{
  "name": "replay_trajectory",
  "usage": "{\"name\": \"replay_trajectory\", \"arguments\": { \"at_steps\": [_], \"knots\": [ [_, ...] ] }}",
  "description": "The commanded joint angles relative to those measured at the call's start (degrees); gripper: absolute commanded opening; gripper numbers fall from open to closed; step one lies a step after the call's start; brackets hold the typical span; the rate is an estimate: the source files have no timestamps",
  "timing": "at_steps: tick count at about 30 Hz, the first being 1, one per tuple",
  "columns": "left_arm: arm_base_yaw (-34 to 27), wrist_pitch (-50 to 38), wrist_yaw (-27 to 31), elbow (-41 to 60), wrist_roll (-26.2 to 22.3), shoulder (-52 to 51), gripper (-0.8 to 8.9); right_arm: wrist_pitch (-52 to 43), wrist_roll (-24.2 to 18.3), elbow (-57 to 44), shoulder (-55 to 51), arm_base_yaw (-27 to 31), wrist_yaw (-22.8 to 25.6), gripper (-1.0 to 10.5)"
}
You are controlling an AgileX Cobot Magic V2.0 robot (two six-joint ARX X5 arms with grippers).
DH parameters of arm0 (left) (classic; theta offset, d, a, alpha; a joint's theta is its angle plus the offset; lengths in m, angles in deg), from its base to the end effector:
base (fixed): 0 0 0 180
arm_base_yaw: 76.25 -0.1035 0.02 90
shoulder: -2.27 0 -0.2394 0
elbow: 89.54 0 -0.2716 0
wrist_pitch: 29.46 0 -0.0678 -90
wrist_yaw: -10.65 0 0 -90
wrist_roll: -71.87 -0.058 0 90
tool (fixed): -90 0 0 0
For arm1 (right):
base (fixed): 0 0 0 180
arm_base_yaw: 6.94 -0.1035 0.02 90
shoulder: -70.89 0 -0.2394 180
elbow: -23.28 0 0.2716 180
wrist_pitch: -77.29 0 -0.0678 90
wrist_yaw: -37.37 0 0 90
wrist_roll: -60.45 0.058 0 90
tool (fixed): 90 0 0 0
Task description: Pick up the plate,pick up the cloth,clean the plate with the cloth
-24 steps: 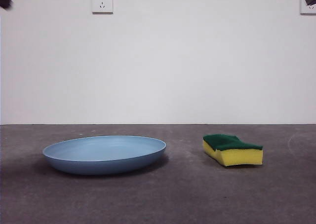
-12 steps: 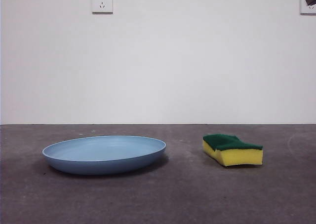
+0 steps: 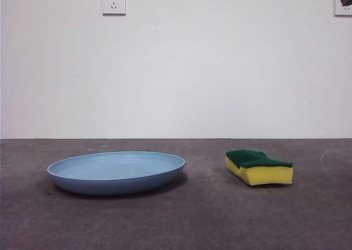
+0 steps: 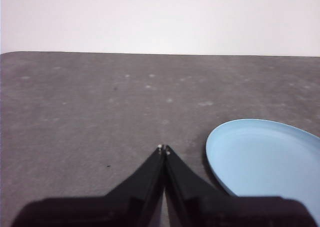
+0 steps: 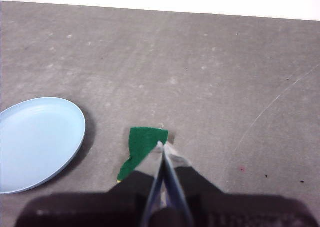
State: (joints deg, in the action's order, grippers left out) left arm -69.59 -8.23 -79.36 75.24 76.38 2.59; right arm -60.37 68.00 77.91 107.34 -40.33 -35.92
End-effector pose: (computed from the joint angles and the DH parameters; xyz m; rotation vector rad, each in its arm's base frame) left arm 0.1670 -0.0195 0.1608 -0.0721 0.1149 -0.1119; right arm 0.1745 0.0951 0.2800 -0.0499 0.4009 0.2606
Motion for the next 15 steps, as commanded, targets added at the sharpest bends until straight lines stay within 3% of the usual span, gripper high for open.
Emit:
{"name": "replay_trajectory", "arguments": {
  "at_steps": [1,15],
  "knots": [
    [-0.9,-0.6,-0.7,1.4,0.0,-0.2,-0.03,-0.4,0.5,-0.3,-0.1,0.0,0.2,0.0],
    [-1.6,2.1,-0.2,2.3,0.0,-0.2,-0.03,-0.4,0.5,-0.3,-0.1,0.0,0.2,0.0]
  ]
}}
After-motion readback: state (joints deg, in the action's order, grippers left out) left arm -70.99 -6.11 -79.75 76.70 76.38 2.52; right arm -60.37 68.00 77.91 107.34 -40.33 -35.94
